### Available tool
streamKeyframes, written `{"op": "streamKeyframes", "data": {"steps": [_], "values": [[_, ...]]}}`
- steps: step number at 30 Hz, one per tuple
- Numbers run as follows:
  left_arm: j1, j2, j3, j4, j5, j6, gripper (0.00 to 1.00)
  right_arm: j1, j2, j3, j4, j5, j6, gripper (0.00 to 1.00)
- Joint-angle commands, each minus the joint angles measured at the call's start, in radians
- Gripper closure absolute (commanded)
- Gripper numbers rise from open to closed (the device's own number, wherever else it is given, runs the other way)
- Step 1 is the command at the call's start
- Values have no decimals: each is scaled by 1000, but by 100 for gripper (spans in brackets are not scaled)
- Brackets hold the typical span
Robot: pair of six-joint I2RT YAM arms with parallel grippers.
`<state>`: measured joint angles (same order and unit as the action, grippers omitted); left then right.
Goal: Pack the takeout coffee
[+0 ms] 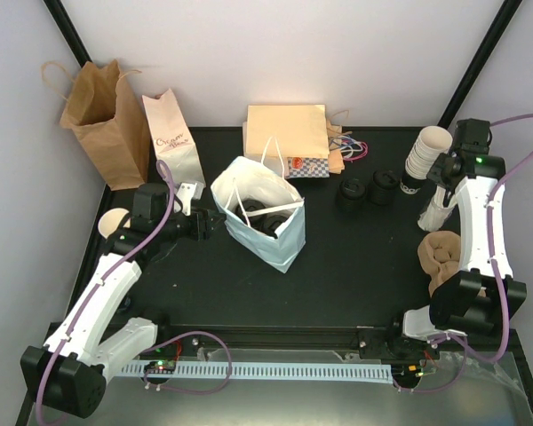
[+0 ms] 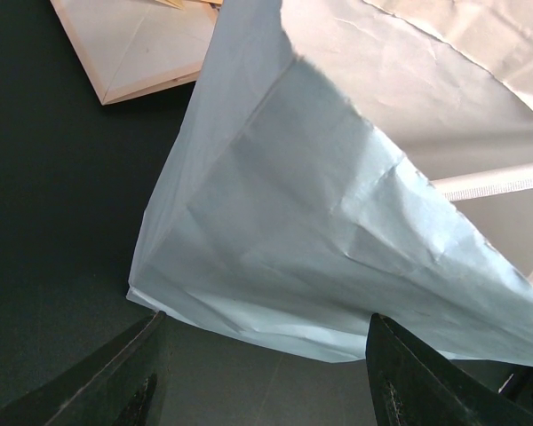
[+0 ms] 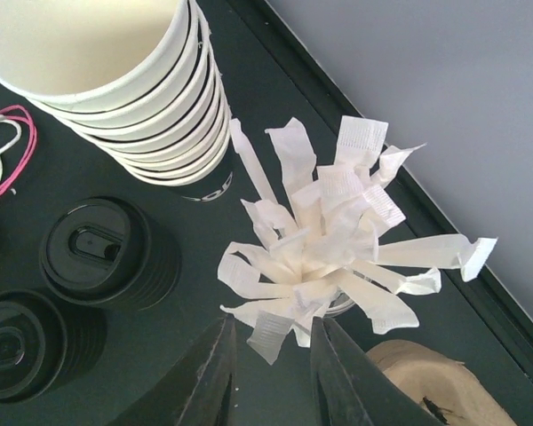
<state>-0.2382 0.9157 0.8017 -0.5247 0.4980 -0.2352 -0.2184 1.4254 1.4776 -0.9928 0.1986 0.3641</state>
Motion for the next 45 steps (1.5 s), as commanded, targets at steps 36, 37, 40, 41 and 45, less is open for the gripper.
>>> {"op": "streamKeyframes", "data": {"steps": [36, 37, 40, 41, 45], "values": [[-31, -6, -1, 14, -12, 22, 37, -1, -113, 284, -176, 49, -14, 99], [-33, -6, -1, 14, -11, 23, 37, -1, -122, 289, -179, 47, -14, 99], [-36, -7, -2, 14, -13, 23, 37, -1, -142, 299, -191, 49, -17, 99], [-37, -8, -1, 14, -12, 23, 37, -1, -146, 305, -196, 47, -17, 99], [-41, -9, -1, 13, -16, 24, 37, -1, -158, 348, -218, 36, -19, 99]]}}
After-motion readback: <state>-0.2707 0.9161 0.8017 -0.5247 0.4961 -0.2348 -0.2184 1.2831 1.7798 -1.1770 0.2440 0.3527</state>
